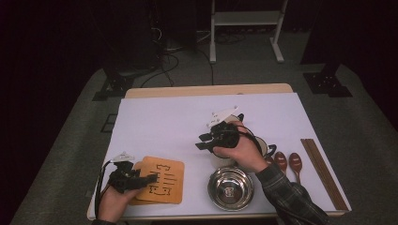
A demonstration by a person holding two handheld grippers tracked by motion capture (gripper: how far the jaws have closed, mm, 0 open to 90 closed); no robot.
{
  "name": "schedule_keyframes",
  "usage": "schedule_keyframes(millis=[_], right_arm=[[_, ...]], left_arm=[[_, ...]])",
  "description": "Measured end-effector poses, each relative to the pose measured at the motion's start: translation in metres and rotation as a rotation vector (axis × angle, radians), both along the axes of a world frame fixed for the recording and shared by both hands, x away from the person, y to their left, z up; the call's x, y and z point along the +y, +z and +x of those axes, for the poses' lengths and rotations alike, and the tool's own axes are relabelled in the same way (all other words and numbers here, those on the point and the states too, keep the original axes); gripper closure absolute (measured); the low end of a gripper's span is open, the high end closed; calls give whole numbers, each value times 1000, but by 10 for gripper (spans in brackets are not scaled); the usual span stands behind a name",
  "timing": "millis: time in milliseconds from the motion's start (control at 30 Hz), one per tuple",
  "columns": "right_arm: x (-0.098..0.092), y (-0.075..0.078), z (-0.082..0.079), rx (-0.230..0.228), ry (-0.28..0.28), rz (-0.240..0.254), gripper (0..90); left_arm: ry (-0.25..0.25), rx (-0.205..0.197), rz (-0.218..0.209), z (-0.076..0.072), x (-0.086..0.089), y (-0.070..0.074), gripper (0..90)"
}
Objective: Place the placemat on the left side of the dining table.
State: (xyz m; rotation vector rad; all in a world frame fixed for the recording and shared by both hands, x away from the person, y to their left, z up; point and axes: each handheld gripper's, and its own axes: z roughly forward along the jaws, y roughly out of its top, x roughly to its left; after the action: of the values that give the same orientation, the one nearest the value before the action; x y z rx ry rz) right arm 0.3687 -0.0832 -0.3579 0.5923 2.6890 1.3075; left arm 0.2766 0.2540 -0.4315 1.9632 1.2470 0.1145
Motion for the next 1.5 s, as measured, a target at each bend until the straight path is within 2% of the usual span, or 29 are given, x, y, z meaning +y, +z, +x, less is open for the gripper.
schedule_keyframes(millis=[1000,1500], right_arm=[[-25,2,15,-8,-70,8,607],[-45,6,23,-21,-122,15,599]], left_arm=[[-2,2,0,0,0,0,403],[-2,3,0,0,1,0,403]])
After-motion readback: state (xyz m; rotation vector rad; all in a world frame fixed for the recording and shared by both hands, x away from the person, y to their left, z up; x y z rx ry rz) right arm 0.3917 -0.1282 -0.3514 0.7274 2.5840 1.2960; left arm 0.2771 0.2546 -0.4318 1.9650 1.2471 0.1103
